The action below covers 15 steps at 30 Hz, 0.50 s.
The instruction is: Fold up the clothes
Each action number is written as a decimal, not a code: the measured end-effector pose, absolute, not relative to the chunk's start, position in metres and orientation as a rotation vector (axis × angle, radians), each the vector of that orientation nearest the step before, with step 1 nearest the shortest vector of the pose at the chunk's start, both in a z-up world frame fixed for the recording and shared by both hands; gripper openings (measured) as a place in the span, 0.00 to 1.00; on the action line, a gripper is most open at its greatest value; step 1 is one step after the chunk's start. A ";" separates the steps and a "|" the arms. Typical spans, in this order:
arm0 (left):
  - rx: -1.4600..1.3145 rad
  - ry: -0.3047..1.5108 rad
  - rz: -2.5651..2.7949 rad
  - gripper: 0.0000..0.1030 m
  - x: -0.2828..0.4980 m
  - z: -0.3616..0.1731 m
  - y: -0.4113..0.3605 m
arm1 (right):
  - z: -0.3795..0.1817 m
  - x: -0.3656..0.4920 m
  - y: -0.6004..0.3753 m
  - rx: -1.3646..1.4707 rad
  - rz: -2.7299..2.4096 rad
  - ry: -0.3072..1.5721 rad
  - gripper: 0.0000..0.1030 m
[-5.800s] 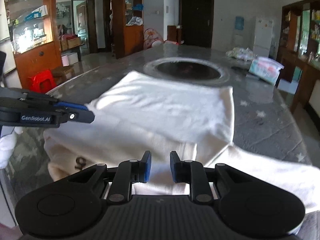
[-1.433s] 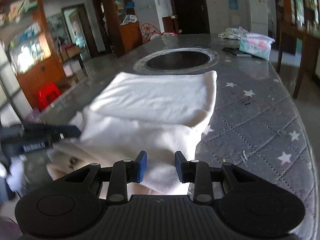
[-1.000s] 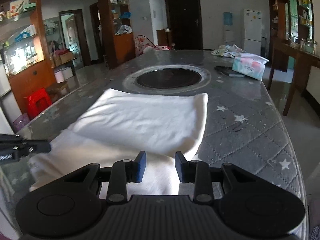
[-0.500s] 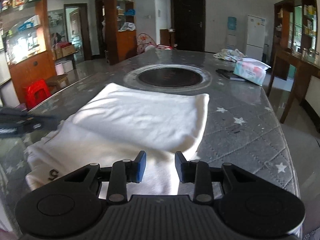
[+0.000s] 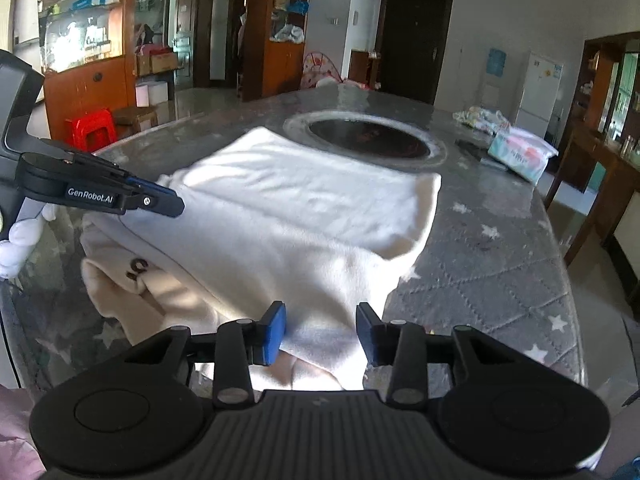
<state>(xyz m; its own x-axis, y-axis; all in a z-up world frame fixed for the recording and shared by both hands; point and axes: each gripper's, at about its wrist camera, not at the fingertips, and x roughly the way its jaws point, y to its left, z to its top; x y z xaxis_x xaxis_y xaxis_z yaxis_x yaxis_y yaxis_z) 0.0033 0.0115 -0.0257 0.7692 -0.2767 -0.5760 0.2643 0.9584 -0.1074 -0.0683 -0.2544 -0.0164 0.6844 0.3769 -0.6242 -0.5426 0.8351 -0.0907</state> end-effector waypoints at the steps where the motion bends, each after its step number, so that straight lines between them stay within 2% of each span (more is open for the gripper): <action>1: -0.015 0.619 -0.301 0.22 0.000 -0.023 0.011 | -0.015 -0.070 -0.254 -0.279 0.527 0.623 0.39; 3: -0.004 0.607 -0.316 0.26 -0.005 -0.021 0.011 | -0.015 -0.069 -0.253 -0.279 0.534 0.621 0.39; 8: 0.036 0.622 -0.332 0.27 -0.014 -0.028 0.011 | -0.024 -0.068 -0.248 -0.298 0.540 0.636 0.40; 15: 0.134 0.604 -0.354 0.41 -0.031 -0.033 0.010 | -0.023 -0.077 -0.245 -0.340 0.558 0.621 0.45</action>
